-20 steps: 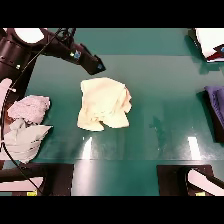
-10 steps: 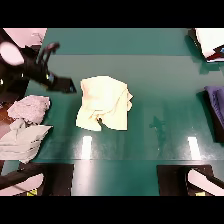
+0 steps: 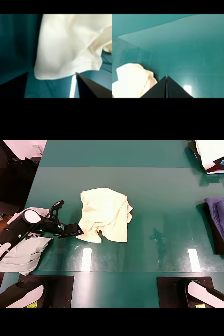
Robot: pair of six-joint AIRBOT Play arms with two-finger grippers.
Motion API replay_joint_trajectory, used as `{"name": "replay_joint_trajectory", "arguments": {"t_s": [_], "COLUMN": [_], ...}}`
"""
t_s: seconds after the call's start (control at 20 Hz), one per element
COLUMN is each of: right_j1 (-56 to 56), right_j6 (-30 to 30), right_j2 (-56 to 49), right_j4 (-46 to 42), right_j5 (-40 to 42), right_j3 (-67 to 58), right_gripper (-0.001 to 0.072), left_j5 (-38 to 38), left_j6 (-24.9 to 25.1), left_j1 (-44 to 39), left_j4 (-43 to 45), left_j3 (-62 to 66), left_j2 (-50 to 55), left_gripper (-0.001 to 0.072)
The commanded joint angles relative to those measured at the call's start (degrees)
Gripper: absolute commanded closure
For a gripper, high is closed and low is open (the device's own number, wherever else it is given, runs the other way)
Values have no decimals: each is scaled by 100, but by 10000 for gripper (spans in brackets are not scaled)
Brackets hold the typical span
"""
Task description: Fold the shirts.
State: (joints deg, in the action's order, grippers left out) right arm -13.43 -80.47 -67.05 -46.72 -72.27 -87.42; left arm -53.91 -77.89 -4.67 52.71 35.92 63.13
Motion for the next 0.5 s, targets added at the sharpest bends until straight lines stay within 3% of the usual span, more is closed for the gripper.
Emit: {"name": "replay_joint_trajectory", "arguments": {"t_s": [0.0,0.15,0.2,0.25,0.35,0.45], "right_j1": [7,7,7,7,7,11], "right_j6": [0,0,0,0,-2,-2], "right_j2": [-2,-2,-2,-2,-2,-2], "right_j4": [2,2,2,2,4,7], "right_j5": [-50,-66,-83,-87,-140,-286], "right_j3": [0,0,0,0,0,2], "right_gripper": [688,688,688,688,688,688], "left_j5": [503,474,433,385,323,-33], "left_j6": [177,334,337,345,339,339], "left_j1": [4,4,4,4,7,7], "left_j4": [-402,-612,-627,-625,-649,-485], "left_j3": [-302,-302,-299,-302,-273,114], "left_j2": [0,57,79,79,79,26], "left_gripper": [1,2,135,344,670,684]}}
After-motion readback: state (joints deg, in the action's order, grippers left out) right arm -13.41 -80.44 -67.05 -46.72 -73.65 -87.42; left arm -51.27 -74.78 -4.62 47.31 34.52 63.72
